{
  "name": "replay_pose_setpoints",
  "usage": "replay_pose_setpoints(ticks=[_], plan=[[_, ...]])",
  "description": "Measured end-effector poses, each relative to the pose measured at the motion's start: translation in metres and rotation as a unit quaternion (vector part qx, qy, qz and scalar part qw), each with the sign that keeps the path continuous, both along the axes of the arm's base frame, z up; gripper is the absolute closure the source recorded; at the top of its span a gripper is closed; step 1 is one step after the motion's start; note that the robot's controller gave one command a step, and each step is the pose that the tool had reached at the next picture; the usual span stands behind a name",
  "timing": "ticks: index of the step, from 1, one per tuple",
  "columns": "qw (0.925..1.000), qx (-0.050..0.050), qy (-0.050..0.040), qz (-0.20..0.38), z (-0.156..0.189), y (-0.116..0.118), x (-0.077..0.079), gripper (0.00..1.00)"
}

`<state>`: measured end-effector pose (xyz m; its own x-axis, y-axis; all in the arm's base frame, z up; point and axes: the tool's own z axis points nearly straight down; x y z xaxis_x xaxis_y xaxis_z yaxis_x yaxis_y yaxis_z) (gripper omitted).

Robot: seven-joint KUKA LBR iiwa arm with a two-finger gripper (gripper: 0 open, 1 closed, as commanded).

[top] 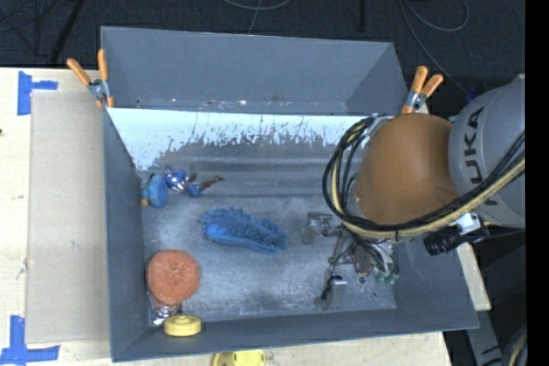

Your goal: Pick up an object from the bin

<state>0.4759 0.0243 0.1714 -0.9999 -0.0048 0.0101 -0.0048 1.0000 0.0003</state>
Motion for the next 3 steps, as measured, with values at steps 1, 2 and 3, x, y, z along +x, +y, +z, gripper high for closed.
replay_pose_setpoints(ticks=[1, 2, 3], plan=[[1.0000, 0.000, -0.0040, -0.001, 0.004, 0.000, 0.002, 0.00], [1.0000, 0.001, -0.0091, 0.001, -0.074, 0.072, 0.068, 0.00], [0.9958, 0.000, -0.0012, 0.092, -0.068, 0.111, 0.062, 0.00]])
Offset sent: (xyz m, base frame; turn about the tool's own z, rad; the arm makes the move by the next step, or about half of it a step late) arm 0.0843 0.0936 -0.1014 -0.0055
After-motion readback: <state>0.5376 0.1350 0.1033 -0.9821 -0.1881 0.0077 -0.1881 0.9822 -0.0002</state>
